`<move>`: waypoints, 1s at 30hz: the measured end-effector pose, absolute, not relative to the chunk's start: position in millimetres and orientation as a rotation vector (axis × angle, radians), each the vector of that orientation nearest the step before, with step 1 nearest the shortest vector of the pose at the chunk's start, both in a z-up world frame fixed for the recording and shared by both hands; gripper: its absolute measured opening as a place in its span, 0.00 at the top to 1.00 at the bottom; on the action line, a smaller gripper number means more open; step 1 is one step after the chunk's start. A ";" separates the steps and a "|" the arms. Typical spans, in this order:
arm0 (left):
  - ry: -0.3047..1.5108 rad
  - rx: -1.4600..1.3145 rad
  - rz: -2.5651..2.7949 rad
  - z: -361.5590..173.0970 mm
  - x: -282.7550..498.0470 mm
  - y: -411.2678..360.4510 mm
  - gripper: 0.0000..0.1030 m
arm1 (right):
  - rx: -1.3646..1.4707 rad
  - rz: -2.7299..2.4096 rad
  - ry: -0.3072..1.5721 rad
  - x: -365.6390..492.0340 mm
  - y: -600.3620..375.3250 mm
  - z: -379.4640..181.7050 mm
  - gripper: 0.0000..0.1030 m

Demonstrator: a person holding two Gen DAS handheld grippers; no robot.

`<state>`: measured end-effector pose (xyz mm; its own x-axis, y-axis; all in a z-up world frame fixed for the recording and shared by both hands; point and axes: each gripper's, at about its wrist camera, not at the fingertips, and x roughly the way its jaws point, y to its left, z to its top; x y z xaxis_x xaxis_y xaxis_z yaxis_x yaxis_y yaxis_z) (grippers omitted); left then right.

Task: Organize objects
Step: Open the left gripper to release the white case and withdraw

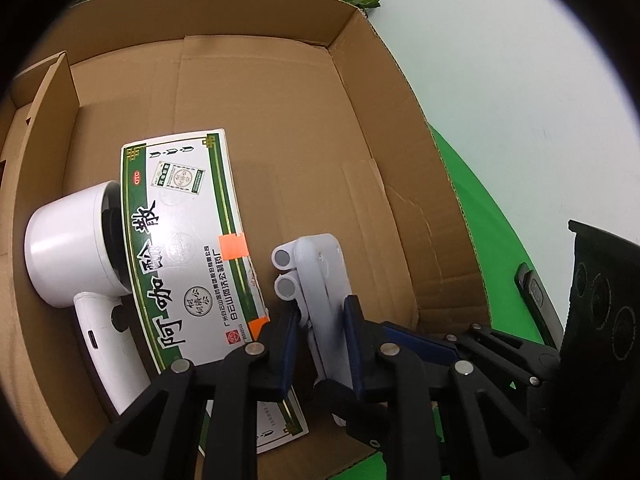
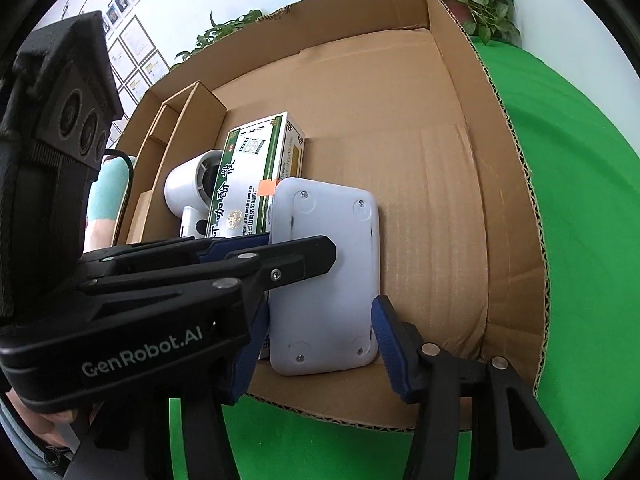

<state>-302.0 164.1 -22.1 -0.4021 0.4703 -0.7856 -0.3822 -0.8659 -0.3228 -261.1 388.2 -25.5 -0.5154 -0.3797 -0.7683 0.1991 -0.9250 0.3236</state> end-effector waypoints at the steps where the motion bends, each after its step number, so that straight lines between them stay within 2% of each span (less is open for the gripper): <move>1: -0.110 -1.317 2.274 -21.6 -300.4 165.4 0.80 | 1.321 -2.463 -0.276 -261.3 387.7 -25.5 0.50; 6: -0.090 -1.242 2.295 -4.4 -285.4 155.6 0.78 | 1.329 -2.478 -0.277 -264.1 385.0 -24.1 0.48; 7: -0.075 -1.226 2.313 0.0 -280.8 150.8 0.78 | 1.320 -2.481 -0.290 -263.1 385.3 -22.6 0.46; 10: -0.053 -1.177 2.378 10.4 -266.0 130.5 0.78 | 1.284 -2.522 -0.295 -256.9 387.3 -15.2 0.31; 11: -0.051 -1.150 2.403 14.2 -258.2 120.6 0.76 | 1.266 -2.553 -0.272 -253.2 387.4 -11.0 0.29; 12: -0.044 -1.130 2.426 16.6 -252.7 113.9 0.73 | 1.248 -2.577 -0.249 -249.8 387.0 -7.1 0.28; 14: 0.006 -1.061 2.518 24.3 -234.0 95.7 0.67 | 1.188 -2.631 -0.206 -239.4 383.9 1.4 0.11; 16: 0.080 -0.963 2.640 34.2 -209.2 74.2 0.50 | 1.107 -2.695 -0.167 -224.8 377.2 9.0 0.00; 17: 0.117 -0.902 2.724 38.1 -194.6 64.2 0.42 | 1.055 -2.726 -0.135 -215.5 370.5 11.7 0.00; 18: 0.135 -0.855 2.778 41.6 -191.5 55.5 0.27 | 1.020 -2.749 -0.096 -208.4 363.5 12.9 0.00; 19: 0.164 -0.781 2.862 45.9 -181.7 46.2 0.18 | 0.978 -2.776 -0.035 -198.1 353.1 12.9 0.00; 22: 0.239 -0.639 3.032 49.9 -156.5 26.6 0.17 | 0.873 -2.882 0.150 -179.5 319.5 7.6 0.00; 26: 0.222 -0.686 3.081 35.5 -151.2 13.2 0.17 | 0.834 -2.868 0.098 -171.4 297.7 -3.5 0.00; 30: 0.096 -0.820 3.049 3.3 -170.5 2.3 0.17 | 0.826 -2.894 0.096 -172.2 288.4 -18.4 0.00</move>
<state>-170.5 2.3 3.3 -0.8652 -0.0323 -0.5004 0.0008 -0.9980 0.0629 -172.2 288.4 -18.4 -0.8418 -0.1074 -0.5290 0.1424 -0.9895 -0.0257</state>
